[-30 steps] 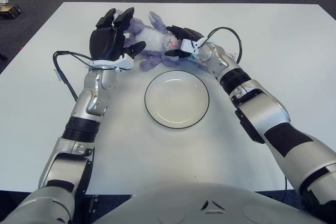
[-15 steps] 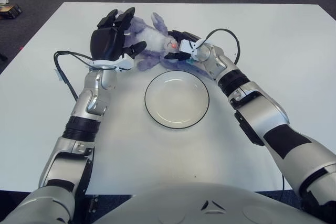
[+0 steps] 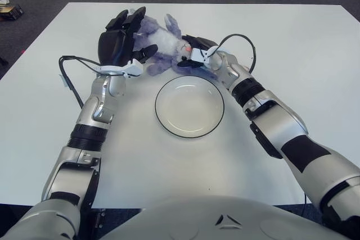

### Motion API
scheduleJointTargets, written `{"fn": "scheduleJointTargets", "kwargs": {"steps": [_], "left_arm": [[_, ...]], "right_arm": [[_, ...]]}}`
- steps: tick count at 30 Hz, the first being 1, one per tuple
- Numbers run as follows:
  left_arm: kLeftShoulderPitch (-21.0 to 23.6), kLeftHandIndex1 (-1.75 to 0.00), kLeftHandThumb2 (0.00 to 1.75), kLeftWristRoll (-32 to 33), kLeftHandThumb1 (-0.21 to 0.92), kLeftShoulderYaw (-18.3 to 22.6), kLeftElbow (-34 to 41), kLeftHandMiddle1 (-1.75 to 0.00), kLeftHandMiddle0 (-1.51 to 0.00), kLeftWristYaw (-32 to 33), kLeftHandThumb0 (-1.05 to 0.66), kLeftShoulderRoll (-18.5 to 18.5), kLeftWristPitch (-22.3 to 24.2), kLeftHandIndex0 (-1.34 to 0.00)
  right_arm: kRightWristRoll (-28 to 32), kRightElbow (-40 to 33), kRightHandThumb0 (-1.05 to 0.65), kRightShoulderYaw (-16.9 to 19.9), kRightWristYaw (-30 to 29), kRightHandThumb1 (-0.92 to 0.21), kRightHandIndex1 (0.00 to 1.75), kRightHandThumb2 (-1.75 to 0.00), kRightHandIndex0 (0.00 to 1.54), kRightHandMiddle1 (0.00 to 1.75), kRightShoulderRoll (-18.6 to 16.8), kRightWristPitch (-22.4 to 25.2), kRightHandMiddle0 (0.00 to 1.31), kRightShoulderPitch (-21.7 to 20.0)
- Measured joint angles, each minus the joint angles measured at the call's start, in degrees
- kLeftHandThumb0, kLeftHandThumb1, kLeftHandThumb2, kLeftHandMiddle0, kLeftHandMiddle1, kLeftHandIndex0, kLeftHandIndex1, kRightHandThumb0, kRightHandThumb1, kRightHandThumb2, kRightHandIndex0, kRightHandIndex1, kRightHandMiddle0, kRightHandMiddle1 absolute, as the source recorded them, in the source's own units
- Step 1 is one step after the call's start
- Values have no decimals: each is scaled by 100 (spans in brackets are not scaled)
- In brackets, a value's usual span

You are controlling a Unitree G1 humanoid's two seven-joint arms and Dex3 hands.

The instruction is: Put the doll into the plate.

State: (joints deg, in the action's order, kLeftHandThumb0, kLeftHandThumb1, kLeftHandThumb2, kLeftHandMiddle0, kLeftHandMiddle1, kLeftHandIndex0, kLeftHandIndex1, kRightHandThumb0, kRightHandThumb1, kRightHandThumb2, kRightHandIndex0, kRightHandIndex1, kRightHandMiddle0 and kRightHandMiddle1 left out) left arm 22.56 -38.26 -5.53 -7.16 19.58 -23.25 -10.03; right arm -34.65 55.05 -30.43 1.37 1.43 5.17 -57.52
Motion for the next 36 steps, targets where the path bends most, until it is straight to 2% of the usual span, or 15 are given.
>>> {"fn": "scheduleJointTargets", "kwargs": {"steps": [1, 3, 4, 6, 9, 10, 11, 12, 15, 18, 21, 36], "left_arm": [[0, 0, 65, 0, 92, 3, 0, 0, -48, 0, -102, 0, -11, -43], [0, 0, 65, 1, 92, 13, 0, 0, -48, 1, -102, 0, -31, -43], [0, 0, 65, 0, 92, 18, 0, 0, -48, 1, -102, 0, -39, -42], [0, 0, 65, 1, 92, 29, 0, 0, -48, 3, -103, 0, -52, -42], [0, 0, 65, 0, 92, 48, 0, 0, -48, 12, -103, 0, -61, -42], [0, 0, 65, 0, 92, 52, 0, 0, -48, 14, -103, 0, -62, -42], [0, 0, 65, 0, 92, 53, 1, 0, -48, 15, -103, 1, -63, -42], [0, 0, 65, 0, 92, 53, 1, 0, -48, 16, -103, 1, -68, -42], [0, 0, 65, 0, 92, 59, 1, 0, -48, 19, -103, 1, -71, -42], [-1, 0, 65, 0, 92, 69, 2, 0, -47, 28, -103, 1, -74, -42], [-1, 0, 65, 0, 92, 82, 3, 0, -47, 36, -103, 1, -79, -42], [0, 0, 65, -1, 92, 90, -27, 0, -46, 50, -104, 1, -146, -42]], "right_arm": [[-25, 2, -68, -18, -34, -92, 22, -17, 56, 64, -2, 33, 58, 1], [-82, 12, -59, -63, -177, -92, 45, -11, 49, 77, -19, 138, 57, 7], [-110, 20, -57, -80, -261, -92, 50, -10, 48, 80, -32, 190, 57, 13], [-182, 41, -46, -93, -467, -92, 72, -11, 43, 108, -63, 287, 61, 32], [-209, 81, -40, -92, -721, -92, 83, -11, 40, 122, -114, 358, 62, 62], [-206, 98, -32, -84, -781, -84, 94, -26, 43, 128, -120, 359, 62, 75], [-202, 120, -21, -52, -937, -69, 114, -55, 45, 140, -119, 305, 61, 102], [-184, 145, -13, 2, -1140, -59, 127, -74, 47, 148, -115, 199, 60, 149], [-141, 225, -4, 147, -1745, -37, 147, -113, 58, 166, -81, -218, 56, 348], [-107, 316, -1, 229, -2211, -28, 157, -129, 66, 172, -5, -635, 50, 511], [-85, 433, 0, 292, -2501, -25, 163, -136, 69, 174, 70, -922, 47, 567], [-79, 738, 0, 378, -2677, -27, 163, -135, 69, 175, 143, -1236, 43, 478]]}}
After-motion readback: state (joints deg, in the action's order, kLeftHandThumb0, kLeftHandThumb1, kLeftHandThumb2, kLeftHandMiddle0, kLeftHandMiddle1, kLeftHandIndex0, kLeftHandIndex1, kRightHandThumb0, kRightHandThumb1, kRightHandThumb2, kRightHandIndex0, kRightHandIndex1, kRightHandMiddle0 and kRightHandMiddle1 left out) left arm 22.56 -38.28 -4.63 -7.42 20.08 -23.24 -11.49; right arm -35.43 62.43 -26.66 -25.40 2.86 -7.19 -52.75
